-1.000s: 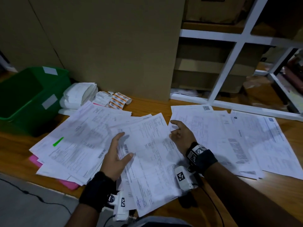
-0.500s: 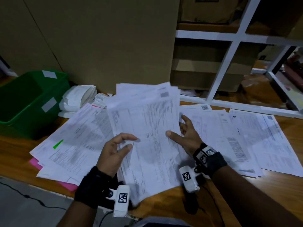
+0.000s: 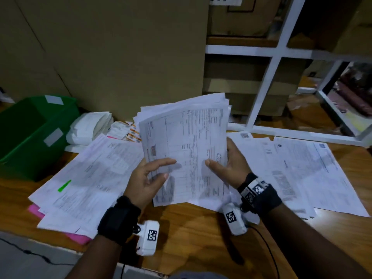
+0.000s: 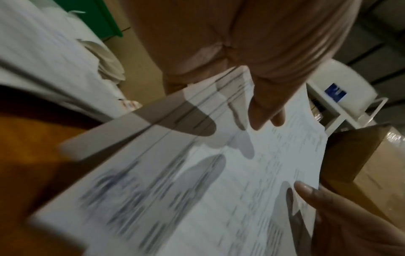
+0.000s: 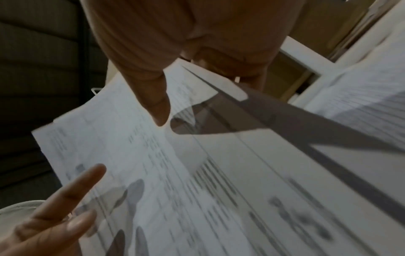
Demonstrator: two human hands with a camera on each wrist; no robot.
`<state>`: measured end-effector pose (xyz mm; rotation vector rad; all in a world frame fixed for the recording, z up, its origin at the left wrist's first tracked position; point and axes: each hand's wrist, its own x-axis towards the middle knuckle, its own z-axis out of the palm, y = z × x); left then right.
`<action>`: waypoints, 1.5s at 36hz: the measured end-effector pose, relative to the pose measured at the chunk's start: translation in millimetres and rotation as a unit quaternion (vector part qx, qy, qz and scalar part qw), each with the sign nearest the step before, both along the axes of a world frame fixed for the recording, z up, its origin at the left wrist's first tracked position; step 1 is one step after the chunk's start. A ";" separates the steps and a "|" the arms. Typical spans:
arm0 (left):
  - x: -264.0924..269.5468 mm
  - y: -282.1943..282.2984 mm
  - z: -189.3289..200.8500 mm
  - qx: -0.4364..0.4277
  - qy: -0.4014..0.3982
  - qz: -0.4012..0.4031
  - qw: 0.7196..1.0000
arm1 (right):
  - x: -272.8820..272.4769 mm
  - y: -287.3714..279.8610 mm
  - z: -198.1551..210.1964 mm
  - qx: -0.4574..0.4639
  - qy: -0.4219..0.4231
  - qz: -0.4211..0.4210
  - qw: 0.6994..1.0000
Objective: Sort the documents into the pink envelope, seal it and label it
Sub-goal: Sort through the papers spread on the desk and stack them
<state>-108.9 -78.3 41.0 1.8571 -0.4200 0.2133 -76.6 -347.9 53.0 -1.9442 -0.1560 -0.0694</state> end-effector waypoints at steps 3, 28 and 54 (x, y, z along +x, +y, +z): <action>-5.6 -0.7 -18.9 0.047 0.023 0.009 0.999 | -8.2 4.1 -12.0 -0.020 0.013 -0.008 1.000; -8.3 42.0 -25.5 -0.071 0.135 0.123 0.981 | -1.0 40.8 -33.1 0.079 0.050 0.101 0.990; -26.8 181.3 -25.2 0.200 0.141 0.271 0.931 | -7.6 180.9 -74.6 0.019 0.090 0.171 0.981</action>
